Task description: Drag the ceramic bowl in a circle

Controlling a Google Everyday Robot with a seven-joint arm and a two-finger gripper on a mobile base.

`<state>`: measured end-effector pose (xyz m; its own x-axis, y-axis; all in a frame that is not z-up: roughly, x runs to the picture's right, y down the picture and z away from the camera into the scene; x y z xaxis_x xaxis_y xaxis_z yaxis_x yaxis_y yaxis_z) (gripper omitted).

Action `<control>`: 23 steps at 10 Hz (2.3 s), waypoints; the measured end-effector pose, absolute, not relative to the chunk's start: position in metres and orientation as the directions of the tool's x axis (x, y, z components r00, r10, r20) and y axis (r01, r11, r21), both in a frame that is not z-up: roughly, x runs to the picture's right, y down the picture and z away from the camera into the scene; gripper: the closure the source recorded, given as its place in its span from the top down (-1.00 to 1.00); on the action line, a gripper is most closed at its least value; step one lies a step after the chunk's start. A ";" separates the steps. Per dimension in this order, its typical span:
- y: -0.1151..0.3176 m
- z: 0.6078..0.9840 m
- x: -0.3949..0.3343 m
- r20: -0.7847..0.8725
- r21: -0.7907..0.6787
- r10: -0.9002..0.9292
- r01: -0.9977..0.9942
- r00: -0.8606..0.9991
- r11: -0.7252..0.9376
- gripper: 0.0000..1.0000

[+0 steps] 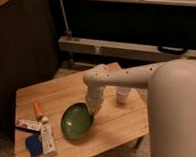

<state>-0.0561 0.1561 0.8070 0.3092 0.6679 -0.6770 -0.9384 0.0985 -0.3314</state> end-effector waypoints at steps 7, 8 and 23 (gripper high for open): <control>0.095 0.865 -0.098 -0.648 -0.364 0.675 -0.922 0.352 0.132 -1.00; 0.085 0.875 -0.091 -0.653 -0.347 0.681 -0.930 0.331 0.120 -1.00; 0.143 0.825 0.033 -0.748 -0.167 0.657 -0.985 0.098 -0.043 -1.00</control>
